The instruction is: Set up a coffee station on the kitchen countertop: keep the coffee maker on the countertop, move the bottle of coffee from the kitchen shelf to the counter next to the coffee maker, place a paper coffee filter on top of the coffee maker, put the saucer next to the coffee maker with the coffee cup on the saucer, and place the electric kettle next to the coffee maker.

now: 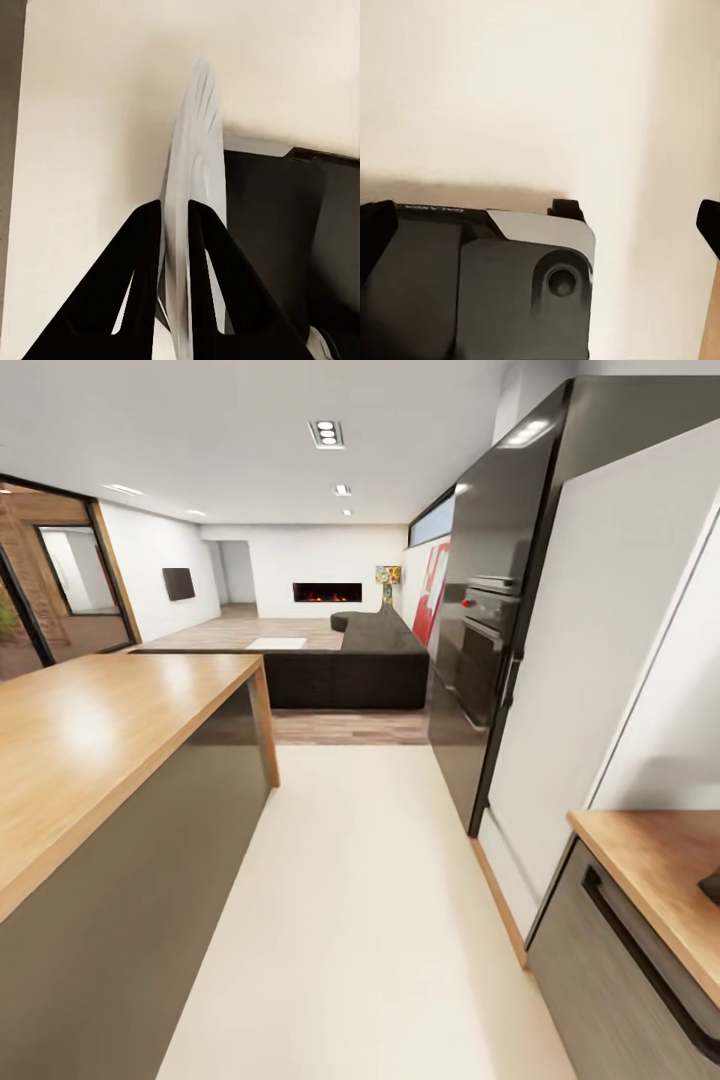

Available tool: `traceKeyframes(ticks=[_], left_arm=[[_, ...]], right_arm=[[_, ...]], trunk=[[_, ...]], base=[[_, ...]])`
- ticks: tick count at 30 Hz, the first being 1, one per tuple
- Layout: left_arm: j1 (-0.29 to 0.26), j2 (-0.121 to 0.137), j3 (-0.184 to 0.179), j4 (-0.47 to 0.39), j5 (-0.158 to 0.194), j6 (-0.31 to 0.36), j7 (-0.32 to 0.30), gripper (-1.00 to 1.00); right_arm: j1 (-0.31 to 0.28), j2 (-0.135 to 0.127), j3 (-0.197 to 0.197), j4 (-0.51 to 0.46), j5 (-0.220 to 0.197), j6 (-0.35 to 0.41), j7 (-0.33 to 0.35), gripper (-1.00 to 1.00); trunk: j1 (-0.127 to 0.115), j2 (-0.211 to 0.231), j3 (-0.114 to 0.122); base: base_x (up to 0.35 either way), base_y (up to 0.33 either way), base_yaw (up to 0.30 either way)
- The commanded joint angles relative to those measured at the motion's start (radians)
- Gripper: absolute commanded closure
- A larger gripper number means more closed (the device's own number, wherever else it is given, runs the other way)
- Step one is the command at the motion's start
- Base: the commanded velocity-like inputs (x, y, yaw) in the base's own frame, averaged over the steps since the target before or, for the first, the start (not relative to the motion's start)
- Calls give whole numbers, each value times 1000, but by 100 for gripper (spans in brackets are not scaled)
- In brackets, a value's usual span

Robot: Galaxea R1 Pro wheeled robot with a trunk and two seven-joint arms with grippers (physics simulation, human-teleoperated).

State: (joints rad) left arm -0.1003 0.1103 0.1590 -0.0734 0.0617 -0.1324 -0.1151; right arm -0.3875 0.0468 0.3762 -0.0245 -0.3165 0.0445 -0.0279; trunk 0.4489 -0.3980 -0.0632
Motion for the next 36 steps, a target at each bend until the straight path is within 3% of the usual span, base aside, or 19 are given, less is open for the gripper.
traceKeyframes(ticks=[1, 5, 7, 20, 36], left_arm=[[-1, 0, 5, 1, 4, -2, -3, 100], [-1, -1, 5, 1, 4, -4, -3, 100], [-1, -2, 5, 1, 4, -4, -3, 100], [-1, -3, 5, 1, 4, -3, -3, 100], [-1, -4, 5, 1, 4, -4, -3, 100]], right_arm=[[-1, -2, 6, -1, -36, 5, -2, -100], [-1, -9, 1, 0, -108, 7, -1, -100], [-1, -9, 1, 0, -117, 9, 1, -100], [-1, -9, 0, 0, -127, 11, -1, -100], [-1, -10, 1, 0, -124, 11, -1, -100]], trunk=[[1, -2, -2], [1, -2, -2], [1, -2, -2], [1, -2, -2], [1, -2, 2]], base=[[337, 0, 0], [338, 0, -114], [338, 0, -233], [338, 0, -262], [330, 53, -125]])
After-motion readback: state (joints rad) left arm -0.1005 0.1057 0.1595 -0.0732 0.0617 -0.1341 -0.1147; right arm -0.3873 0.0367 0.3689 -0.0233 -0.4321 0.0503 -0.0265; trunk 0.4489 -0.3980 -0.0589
